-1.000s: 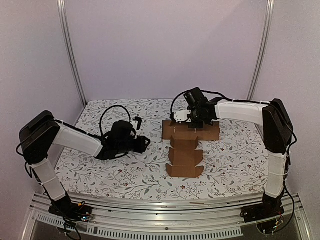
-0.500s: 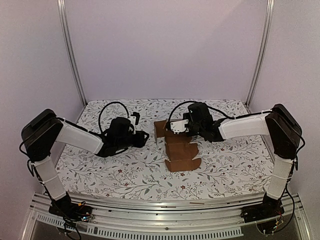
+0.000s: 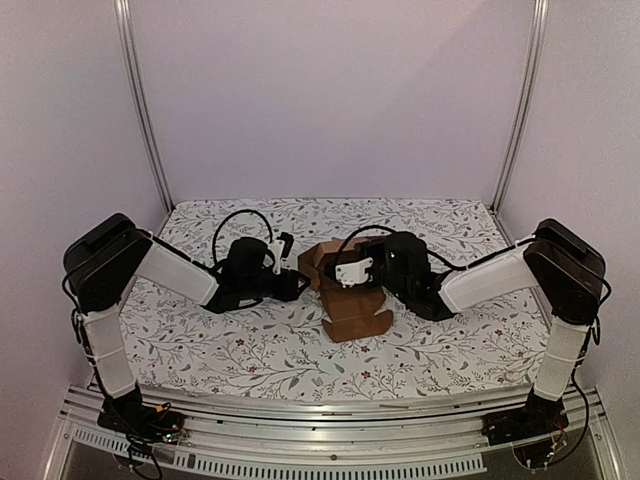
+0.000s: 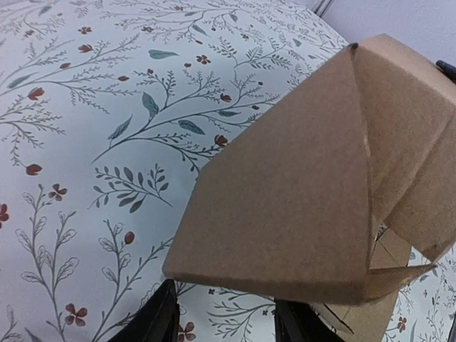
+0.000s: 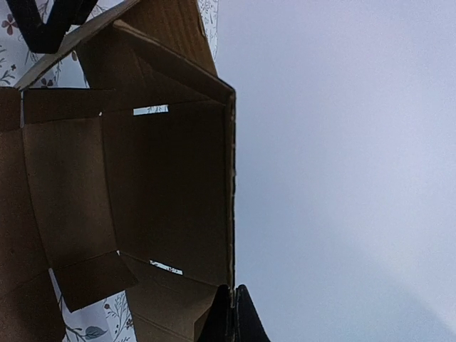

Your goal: Fold the paper box

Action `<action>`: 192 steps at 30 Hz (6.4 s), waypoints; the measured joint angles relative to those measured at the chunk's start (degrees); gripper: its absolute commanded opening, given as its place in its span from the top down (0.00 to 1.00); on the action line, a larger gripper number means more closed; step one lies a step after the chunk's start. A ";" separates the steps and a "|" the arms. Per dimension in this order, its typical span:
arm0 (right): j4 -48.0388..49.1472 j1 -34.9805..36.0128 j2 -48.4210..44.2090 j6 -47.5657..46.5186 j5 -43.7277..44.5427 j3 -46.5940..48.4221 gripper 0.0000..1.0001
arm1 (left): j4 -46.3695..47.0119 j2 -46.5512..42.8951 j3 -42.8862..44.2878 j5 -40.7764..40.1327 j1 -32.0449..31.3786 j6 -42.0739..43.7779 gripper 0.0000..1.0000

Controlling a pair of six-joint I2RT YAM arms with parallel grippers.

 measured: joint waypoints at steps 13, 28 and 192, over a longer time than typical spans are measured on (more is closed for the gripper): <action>10.69 1.05 0.92 -3.91 1.55 -3.98 1.00 | 7.02 0.66 -1.57 5.99 0.00 2.82 0.52; 13.20 1.07 4.81 -4.98 3.04 -4.02 1.00 | 10.82 7.08 1.64 7.67 -0.52 2.10 0.53; -64.37 -19.39 -7.21 33.27 -15.58 26.77 0.60 | 1.68 4.44 18.14 -16.98 -10.80 2.10 0.46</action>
